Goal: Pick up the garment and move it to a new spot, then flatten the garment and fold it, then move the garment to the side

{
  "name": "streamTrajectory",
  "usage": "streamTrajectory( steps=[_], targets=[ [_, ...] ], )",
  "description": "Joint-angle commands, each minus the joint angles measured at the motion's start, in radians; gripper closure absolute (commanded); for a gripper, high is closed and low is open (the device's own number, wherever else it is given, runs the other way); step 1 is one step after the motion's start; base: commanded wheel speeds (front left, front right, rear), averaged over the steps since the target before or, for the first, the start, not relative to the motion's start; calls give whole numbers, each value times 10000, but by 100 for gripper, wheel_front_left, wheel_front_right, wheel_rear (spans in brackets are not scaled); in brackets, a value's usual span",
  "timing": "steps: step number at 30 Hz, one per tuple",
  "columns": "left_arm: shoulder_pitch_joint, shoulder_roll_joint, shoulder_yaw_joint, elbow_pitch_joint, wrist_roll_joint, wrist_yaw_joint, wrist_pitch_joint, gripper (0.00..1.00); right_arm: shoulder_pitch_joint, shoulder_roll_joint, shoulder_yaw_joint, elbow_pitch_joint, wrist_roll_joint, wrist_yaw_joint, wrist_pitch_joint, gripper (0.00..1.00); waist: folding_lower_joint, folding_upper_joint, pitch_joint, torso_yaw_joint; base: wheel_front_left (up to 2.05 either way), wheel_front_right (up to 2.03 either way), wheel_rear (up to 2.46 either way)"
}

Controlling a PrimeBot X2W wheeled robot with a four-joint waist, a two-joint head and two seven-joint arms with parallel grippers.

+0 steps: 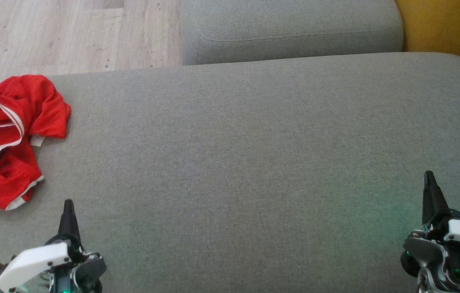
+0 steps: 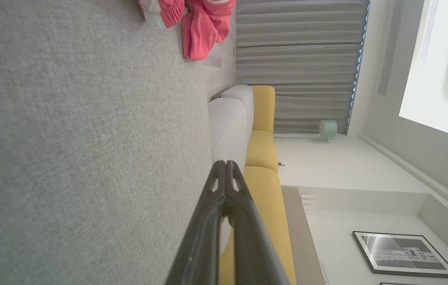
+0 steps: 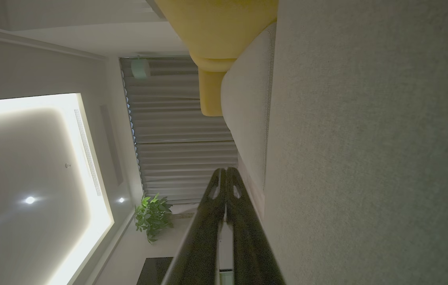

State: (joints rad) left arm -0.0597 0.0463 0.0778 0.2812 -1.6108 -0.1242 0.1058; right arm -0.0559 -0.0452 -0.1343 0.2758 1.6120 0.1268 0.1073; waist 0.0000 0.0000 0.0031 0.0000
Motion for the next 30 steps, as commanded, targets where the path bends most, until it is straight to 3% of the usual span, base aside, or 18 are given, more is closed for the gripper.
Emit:
streamTrajectory(
  steps=[1, 2, 18, 30],
  targets=[
    [-483, 39, 357, -363, 19, -65, 72, 100, -520, -51, 208, -311, -31, 39, 57, 100, 0, 0, 0, 0, 0, 0, 0],
    [-1, 0, 0, -1, 0, -2, -1, 0, -1, 0, 2, -1, -1, 0, -2, 0, 0, 0, 0, 0, 0, 0, 0],
    [332, -1, -391, 25, 161, 78, -375, 0, 279, 14, 318, 158, -256, 4, -366, 0, 0, 0, -62, -16, 0, 0, 0],
    [465, 3, -590, -506, 1268, 309, -725, 0, 370, 7, 403, -144, -1405, 7, -718, 0, 0, 0, -109, -16, 0, 0, 0]
  ],
)
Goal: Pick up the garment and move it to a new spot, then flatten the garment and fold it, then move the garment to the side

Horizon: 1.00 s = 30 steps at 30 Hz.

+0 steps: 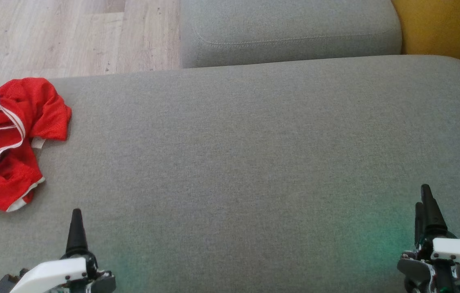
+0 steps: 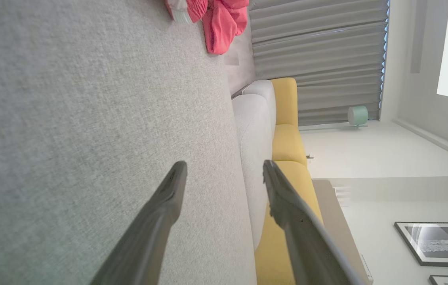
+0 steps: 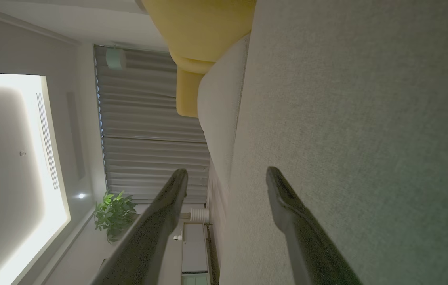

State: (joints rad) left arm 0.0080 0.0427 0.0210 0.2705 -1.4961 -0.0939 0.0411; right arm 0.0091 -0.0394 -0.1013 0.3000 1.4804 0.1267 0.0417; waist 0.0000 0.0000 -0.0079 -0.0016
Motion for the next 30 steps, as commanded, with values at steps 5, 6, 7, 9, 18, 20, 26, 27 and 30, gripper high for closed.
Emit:
streamTrajectory(
  steps=[5, 6, 7, 9, 18, 20, 26, 27, 30],
  targets=[
    [-186, 41, -145, -630, 804, 112, -225, 0, -226, -53, 131, -588, -795, 11, -210, 0, 0, 0, -17, 13, 0, 0, 0],
    [-182, 42, -177, -672, 951, 131, -254, 0, -215, -54, 140, -622, -917, 11, -240, 0, 0, 0, -21, 16, 0, 0, 0],
    [-178, 42, -213, -713, 1090, 146, -283, 0, -207, -54, 152, -658, -1046, 12, -269, 0, 0, 0, -25, 19, 0, 0, 0],
    [-166, 43, -284, -797, 1335, 172, -342, 0, -197, -55, 200, -739, -1333, 12, -328, 0, 0, 0, -31, 26, 0, 0, 0],
    [-61, 46, -547, -1088, 2825, 311, -635, 0, -114, -61, 580, -1171, -3107, 15, -623, 0, 0, 0, -64, 52, 0, 0, 0],
    [-30, 47, -598, -1108, 3217, 335, -694, 0, -90, -62, 638, -1218, -3350, 16, -682, 0, 0, 0, -69, 52, 0, 0, 0],
    [56, 49, -721, -1148, 4088, 448, -839, 0, -24, -65, 779, -1222, -3979, 17, -829, 0, 0, 0, -79, 53, 0, 0, 0],
    [74, 49, -745, -1153, 4246, 464, -868, 0, -13, -66, 807, -1218, -4119, 18, -858, 0, 0, 0, -81, 55, 0, 0, 0],
    [128, 50, -812, -1161, 4720, 500, -956, 0, 15, -68, 907, -1193, -4537, 19, -947, 0, 0, 0, -86, 61, 0, 0, 0]
  ],
)
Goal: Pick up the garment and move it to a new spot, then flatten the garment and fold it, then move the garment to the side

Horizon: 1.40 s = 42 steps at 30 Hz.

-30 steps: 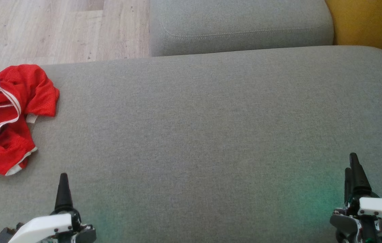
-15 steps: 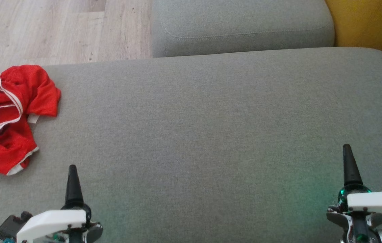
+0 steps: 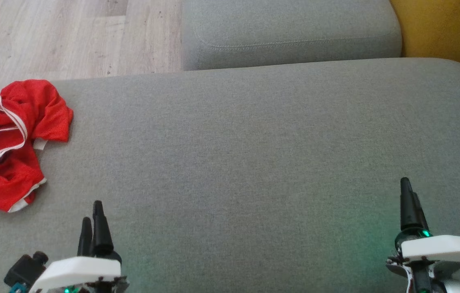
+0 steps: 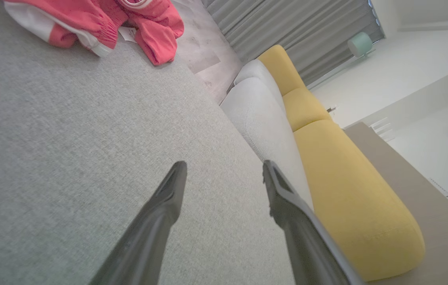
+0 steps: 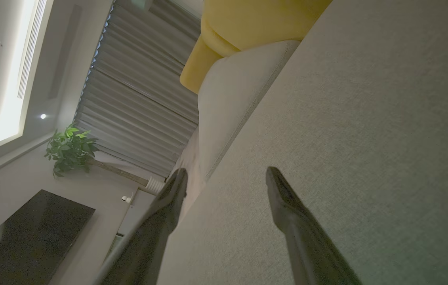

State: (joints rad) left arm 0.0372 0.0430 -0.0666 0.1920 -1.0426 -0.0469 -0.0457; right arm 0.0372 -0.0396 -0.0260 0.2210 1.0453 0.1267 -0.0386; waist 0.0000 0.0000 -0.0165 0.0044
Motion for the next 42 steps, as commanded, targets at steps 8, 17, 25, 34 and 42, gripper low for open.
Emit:
streamTrajectory(
  steps=[8, 17, 25, 34, 42],
  targets=[
    [-21, 49, -80, -346, 1581, 79, -322, 0, -209, -70, 476, -220, -1332, 21, -380, 0, 0, 0, -23, 19, 0, 0, 0],
    [117, 52, -141, -233, 2784, 337, -586, 0, -176, -75, 733, -147, -2464, 24, -645, 0, 0, 0, -62, 16, 0, 0, 0],
    [222, 55, -324, -159, 3778, 439, -819, 0, -135, -80, 924, -164, -3450, 26, -880, 0, 0, 0, -99, 17, 0, 0, 0],
    [331, 58, -469, -22, 4874, 535, -1083, 0, -79, -85, 1171, -77, -4630, 29, -1146, 0, 0, 0, -132, 30, 0, 0, 0],
    [414, 61, -538, 132, 5852, 662, -1317, 0, -60, -90, 1345, 110, -5622, 32, -1382, 0, 0, 0, -155, 43, 0, 0, 0]
  ],
)
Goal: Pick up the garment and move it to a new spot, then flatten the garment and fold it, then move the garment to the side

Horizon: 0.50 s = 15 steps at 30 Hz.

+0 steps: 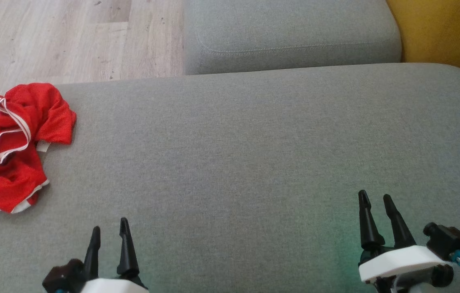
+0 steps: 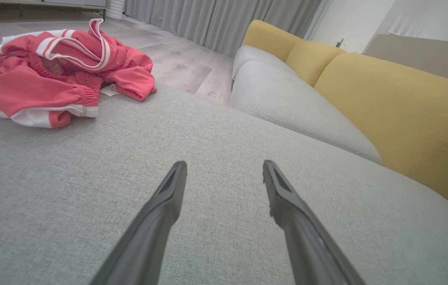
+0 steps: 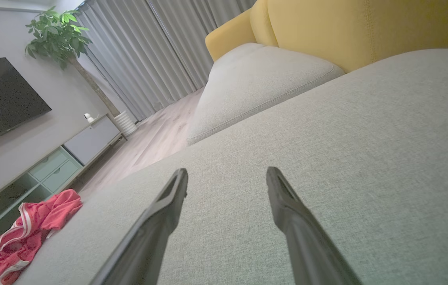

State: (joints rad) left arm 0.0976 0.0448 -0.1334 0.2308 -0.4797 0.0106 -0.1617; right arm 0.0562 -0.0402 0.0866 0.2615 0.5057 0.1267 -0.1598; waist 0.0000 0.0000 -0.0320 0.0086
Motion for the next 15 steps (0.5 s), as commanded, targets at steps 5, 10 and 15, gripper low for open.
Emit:
streamTrajectory(
  steps=[5, 10, 15],
  targets=[
    [-156, 46, 40, -121, 792, 167, -304, 0, -254, -87, 350, -224, -802, 33, -318, 0, 0, 0, -14, 8, 0, 0, 0],
    [-142, 48, -33, -37, 1334, 243, -449, 0, -239, -90, 493, -201, -1383, 35, -464, 0, 0, 0, -25, 17, 0, 0, 0],
    [-115, 49, -71, 31, 1855, 312, -596, 0, -214, -92, 668, -122, -1961, 36, -612, 0, 0, 0, -51, 19, 0, 0, 0]
  ],
)
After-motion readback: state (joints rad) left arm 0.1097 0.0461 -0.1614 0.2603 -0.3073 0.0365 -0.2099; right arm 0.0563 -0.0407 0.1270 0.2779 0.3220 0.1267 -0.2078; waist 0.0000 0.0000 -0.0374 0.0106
